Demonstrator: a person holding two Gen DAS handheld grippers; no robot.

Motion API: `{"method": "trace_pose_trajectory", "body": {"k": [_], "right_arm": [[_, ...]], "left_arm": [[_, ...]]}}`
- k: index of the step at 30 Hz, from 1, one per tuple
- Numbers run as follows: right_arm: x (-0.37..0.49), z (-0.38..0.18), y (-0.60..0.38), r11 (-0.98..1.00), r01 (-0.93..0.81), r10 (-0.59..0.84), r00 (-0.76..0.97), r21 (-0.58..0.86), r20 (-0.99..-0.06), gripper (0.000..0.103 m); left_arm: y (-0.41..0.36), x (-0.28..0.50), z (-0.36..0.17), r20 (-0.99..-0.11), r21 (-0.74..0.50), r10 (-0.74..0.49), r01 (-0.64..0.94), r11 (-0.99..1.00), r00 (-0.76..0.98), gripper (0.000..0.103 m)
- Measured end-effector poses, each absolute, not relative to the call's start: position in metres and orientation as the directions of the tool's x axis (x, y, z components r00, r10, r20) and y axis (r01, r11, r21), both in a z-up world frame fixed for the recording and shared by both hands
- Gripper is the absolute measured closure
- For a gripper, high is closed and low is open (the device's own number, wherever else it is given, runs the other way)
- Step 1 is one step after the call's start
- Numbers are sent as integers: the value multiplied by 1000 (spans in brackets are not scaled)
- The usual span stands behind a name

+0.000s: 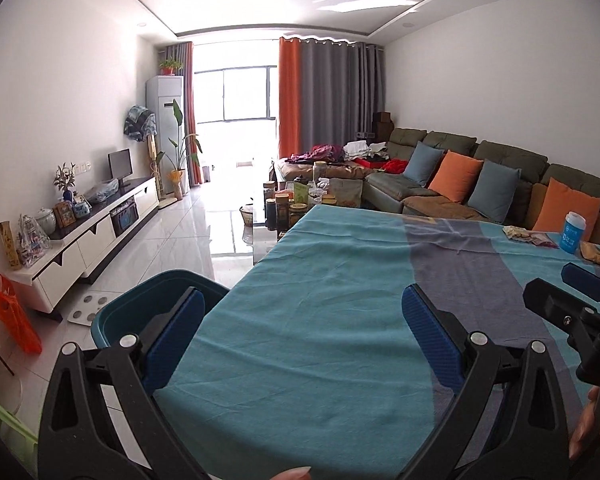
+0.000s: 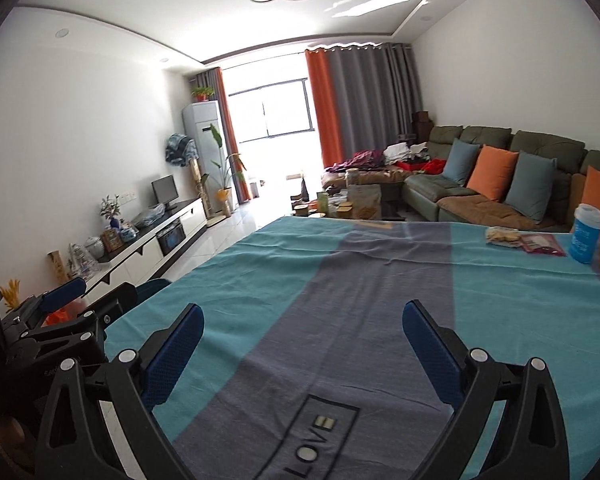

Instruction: Collect trash

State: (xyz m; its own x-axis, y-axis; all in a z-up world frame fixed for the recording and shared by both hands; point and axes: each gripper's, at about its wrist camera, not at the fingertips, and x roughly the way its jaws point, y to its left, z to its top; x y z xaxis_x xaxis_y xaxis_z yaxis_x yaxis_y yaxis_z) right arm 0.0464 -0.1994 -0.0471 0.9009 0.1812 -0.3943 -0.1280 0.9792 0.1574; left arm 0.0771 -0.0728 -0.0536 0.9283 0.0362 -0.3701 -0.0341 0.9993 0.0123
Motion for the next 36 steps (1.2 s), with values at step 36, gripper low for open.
{"method": "trace_pose_trajectory", "body": {"k": [36], "right_arm": [[2, -34, -238, 995, 53, -27, 956, 83, -292, 7]], "left_arm": [[-110, 74, -46, -284, 12, 4, -1, 1000, 959, 6]]}}
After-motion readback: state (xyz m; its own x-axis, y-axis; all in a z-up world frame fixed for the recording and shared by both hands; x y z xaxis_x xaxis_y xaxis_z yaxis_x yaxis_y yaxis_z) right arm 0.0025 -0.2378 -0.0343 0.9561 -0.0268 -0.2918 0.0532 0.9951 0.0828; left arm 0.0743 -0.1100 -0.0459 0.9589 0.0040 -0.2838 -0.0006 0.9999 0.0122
